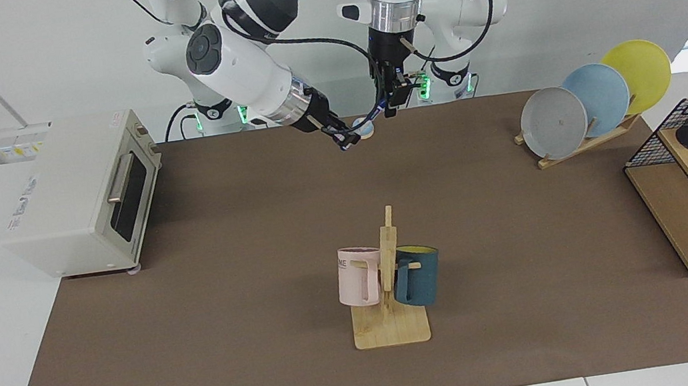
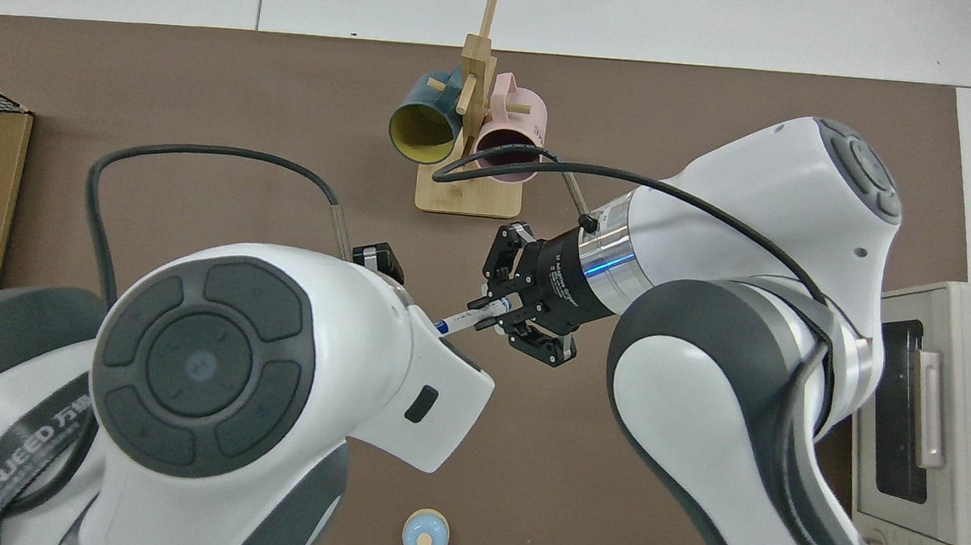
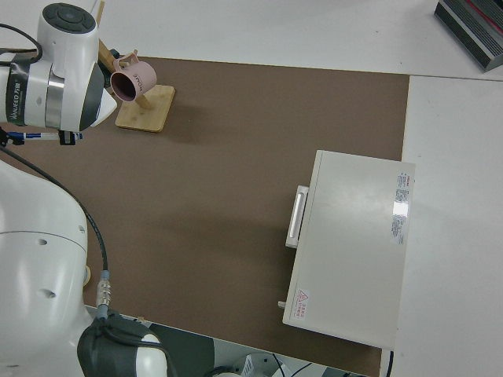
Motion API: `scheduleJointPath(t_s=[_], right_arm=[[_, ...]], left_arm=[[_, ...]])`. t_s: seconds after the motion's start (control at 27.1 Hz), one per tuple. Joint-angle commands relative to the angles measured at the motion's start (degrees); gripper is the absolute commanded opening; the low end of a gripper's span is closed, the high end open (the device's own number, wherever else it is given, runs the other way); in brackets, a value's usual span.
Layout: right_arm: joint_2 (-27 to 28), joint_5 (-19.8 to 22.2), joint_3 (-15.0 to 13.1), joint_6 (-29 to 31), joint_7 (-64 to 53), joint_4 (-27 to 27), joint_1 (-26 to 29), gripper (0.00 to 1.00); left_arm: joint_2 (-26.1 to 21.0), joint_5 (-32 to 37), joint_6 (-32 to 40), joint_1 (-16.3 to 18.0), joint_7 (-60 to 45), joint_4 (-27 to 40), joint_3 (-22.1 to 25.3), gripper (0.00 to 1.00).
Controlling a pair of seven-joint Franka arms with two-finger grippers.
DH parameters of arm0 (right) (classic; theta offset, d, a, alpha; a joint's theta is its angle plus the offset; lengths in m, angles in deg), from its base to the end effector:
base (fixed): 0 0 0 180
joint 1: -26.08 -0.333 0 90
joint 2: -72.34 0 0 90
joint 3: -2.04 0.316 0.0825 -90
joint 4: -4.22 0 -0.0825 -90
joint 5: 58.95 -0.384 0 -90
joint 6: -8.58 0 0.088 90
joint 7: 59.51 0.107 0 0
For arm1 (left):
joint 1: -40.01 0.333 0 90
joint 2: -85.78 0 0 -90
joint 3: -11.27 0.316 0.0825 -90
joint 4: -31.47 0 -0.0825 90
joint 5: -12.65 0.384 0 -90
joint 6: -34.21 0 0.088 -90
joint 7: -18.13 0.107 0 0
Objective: Put markers into pen holder
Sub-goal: 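Pull the marker away with the left gripper while the right gripper retracts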
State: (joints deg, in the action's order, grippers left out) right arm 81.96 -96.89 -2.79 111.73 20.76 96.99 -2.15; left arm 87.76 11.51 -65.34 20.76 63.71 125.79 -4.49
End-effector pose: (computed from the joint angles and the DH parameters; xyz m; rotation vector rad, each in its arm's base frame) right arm 0.5470 0.2971 0.5401 -2.2387 1.4388 0.6713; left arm 0.4559 -0.3247 0.6226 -2.3923 2.0251 -0.1961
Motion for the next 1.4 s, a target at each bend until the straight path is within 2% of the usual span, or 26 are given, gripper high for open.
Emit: scheduleJointPath(t_s=[0.0, 0.07, 0.11, 0.41, 0.44, 0.52, 0.55, 0.7, 0.85, 1.0, 1.14, 1.36], right_arm=[[-1.18, 0.93, 0.34, -1.11, -1.52, 1.8, 0.1, 0.0], [-1.09, 0.93, 0.43, -1.11, -1.43, 1.8, 0.1, 0.0], [-1.09, 0.93, 0.43, -1.2, -1.43, 1.8, 0.1, 0.0], [-1.09, 0.93, 0.43, -1.37, -1.43, 1.8, 0.19, 0.0], [-1.09, 0.93, 0.34, -1.81, -1.43, 1.8, 0.27, 0.15], [-1.09, 1.02, 0.34, -2.25, -1.43, 1.8, 0.62, 0.75], [-1.18, 1.37, 0.26, -2.52, -1.6, 1.8, 0.63, 1.0], [-2.32, 7.42, 0.43, -3.05, -3.62, 1.71, 0.63, 1.0], [-3.55, 9.89, 0.08, -4.18, -8.44, 1.71, 1.15, 1.0], [-5.22, 16.12, 0.08, -5.77, -18.45, 1.71, 3.61, 1.0], [-5.66, 24.03, 0.08, -7.79, -30.76, 1.71, 5.54, 1.0], [-6.19, 32.04, 0.08, -7.88, -46.05, 1.63, 8.71, 1.0]], left_arm=[[0.22, 0.7, -0.12, -0.09, 1.26, -0.98, 0.82, 0.26], [0.22, 0.7, 0.14, -0.09, 1.35, -0.98, 0.91, 0.04], [0.22, 0.7, 0.32, -0.09, 1.27, -0.98, 0.91, 0.0], [0.48, 1.05, 1.72, 0.87, 1.7, -0.98, 1.43, 0.0], [0.4, 1.05, 2.07, 1.48, 1.79, -0.98, 1.43, 0.0], [0.4, 1.05, 3.21, 2.71, 1.79, -0.98, 1.43, 0.0], [0.4, 1.13, 4.09, 3.15, 1.79, -0.98, 1.43, 0.0], [0.48, 1.4, 6.55, 6.32, 1.79, -0.89, 1.43, 0.0], [0.4, 1.49, 7.7, 9.13, 4.42, -0.89, 3.8, 0.0], [0.31, 1.84, 7.61, 9.14, 11.62, -0.72, 10.91, 0.0], [0.05, 6.31, 6.3, 9.14, 18.56, -0.71, 16.1, 0.0], [-0.48, 13.34, 2.61, 9.4, 30.86, -0.98, 20.85, 0.0]])
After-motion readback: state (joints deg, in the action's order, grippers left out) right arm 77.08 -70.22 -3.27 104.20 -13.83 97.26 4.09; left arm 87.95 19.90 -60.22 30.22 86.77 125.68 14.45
